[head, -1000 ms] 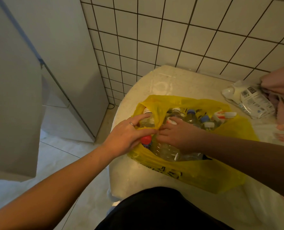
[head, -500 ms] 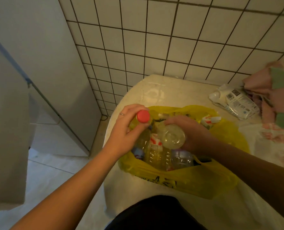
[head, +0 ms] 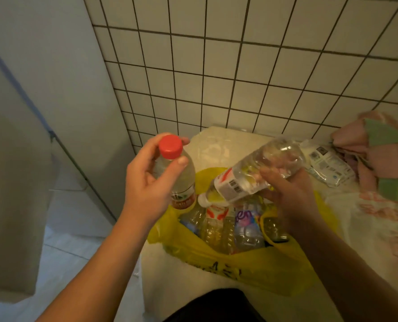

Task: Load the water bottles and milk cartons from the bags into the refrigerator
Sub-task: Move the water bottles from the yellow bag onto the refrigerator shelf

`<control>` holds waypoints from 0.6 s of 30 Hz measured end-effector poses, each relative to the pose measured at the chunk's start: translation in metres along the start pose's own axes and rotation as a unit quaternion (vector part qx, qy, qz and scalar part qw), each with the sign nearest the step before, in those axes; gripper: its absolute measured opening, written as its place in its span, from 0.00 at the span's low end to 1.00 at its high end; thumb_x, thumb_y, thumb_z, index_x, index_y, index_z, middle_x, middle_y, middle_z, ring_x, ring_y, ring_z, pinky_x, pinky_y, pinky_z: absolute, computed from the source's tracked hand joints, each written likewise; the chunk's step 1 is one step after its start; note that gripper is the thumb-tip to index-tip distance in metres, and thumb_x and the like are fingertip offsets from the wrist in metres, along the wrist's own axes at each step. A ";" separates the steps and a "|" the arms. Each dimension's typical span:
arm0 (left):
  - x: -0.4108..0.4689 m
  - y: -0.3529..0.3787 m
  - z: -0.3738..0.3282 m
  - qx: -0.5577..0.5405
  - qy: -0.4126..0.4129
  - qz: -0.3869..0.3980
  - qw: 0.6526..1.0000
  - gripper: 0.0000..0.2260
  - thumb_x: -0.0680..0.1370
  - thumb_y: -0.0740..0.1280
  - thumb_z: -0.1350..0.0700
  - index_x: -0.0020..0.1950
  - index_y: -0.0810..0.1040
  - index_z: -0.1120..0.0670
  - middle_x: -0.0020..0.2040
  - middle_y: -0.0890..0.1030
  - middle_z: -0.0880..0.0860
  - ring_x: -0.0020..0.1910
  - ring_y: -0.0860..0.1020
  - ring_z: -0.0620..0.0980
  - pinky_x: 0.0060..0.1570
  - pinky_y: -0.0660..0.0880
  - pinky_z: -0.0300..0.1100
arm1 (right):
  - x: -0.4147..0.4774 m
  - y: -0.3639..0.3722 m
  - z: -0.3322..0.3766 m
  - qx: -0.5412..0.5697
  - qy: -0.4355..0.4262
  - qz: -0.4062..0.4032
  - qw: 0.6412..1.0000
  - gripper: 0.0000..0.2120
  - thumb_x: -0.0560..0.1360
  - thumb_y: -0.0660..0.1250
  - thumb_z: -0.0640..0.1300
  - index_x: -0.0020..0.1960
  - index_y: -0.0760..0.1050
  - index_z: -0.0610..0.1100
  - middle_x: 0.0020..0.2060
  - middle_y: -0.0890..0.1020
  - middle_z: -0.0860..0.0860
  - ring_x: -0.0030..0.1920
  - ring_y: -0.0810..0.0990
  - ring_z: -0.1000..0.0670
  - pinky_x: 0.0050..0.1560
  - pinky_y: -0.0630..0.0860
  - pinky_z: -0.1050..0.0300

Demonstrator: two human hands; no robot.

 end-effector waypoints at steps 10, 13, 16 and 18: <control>-0.053 -0.028 -0.048 -0.115 -0.055 -0.112 0.986 0.06 0.74 0.70 0.56 0.49 0.82 0.50 0.47 0.83 0.56 0.49 0.80 0.59 0.51 0.78 0.59 | -0.038 -0.042 -0.009 0.170 0.123 -0.060 0.976 0.29 0.73 0.71 0.49 0.71 0.67 0.46 0.59 0.81 0.42 0.54 0.84 0.39 0.44 0.81 0.37; -0.098 -0.023 -0.038 -0.094 -0.102 -0.129 0.982 0.05 0.73 0.71 0.56 0.48 0.83 0.51 0.47 0.84 0.57 0.48 0.81 0.57 0.50 0.79 0.54 | -0.064 -0.050 -0.023 0.156 0.155 -0.068 0.973 0.22 0.76 0.69 0.50 0.67 0.70 0.46 0.56 0.83 0.44 0.51 0.85 0.40 0.45 0.81 0.38; -0.149 -0.024 -0.025 -0.094 -0.167 -0.163 0.968 0.06 0.73 0.70 0.58 0.46 0.84 0.49 0.47 0.84 0.56 0.49 0.81 0.56 0.51 0.79 0.50 | -0.091 -0.052 -0.042 0.122 0.176 -0.066 0.975 0.14 0.75 0.69 0.51 0.59 0.76 0.50 0.51 0.85 0.49 0.53 0.84 0.44 0.47 0.80 0.48; -0.182 -0.030 -0.022 -0.084 -0.198 -0.184 0.959 0.06 0.73 0.70 0.58 0.48 0.83 0.52 0.47 0.85 0.55 0.49 0.82 0.55 0.52 0.79 0.49 | -0.111 -0.046 -0.057 0.117 0.198 -0.046 0.972 0.09 0.75 0.67 0.52 0.54 0.78 0.53 0.46 0.85 0.53 0.49 0.83 0.48 0.44 0.75 0.54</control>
Point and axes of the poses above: each hand's wrist, its own x-axis towards the middle knuckle, its own y-axis out of the palm, z = x × y, the point moved 10 cm from there along x, towards the middle knuckle
